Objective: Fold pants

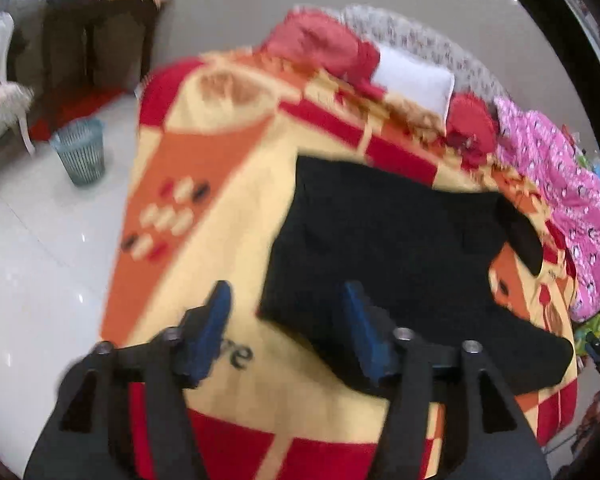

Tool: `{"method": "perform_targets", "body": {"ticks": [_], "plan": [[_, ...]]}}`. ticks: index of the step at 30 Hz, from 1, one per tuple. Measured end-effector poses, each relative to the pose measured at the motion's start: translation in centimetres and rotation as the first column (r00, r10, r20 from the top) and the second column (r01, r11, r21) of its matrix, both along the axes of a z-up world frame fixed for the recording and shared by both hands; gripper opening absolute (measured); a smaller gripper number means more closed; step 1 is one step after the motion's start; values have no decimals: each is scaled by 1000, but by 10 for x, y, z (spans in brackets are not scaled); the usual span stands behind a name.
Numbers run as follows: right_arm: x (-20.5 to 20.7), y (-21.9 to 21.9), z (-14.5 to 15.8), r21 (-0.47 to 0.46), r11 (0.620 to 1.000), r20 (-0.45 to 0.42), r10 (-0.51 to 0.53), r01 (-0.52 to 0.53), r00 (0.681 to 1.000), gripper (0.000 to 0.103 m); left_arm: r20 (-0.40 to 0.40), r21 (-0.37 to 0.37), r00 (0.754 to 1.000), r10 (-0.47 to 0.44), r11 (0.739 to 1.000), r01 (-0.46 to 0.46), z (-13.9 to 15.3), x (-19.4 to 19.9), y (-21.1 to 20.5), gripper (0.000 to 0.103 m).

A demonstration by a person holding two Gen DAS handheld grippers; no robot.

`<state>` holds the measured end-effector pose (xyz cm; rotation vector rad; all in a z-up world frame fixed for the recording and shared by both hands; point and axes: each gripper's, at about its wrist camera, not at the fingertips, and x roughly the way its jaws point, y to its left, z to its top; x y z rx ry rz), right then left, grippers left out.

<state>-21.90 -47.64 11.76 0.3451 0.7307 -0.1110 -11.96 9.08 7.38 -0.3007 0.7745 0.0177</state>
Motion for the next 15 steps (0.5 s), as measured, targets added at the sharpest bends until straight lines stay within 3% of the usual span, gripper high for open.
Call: {"method": "perform_targets", "body": {"ticks": [4,7,15], "plan": [[13,33,1,100,980,39,167,-170,985,50,29,13,998,-50,999,50,11,4,-12,65],[32,70,-16,120,954,1,278,-276,961,50,1,23,995,-96,995,96,1,10,-31,65],[62,143,-47,134,894,-66,438,-427,897,50,-58,95,989,-134,986,139,-28,13,-62,65]]}}
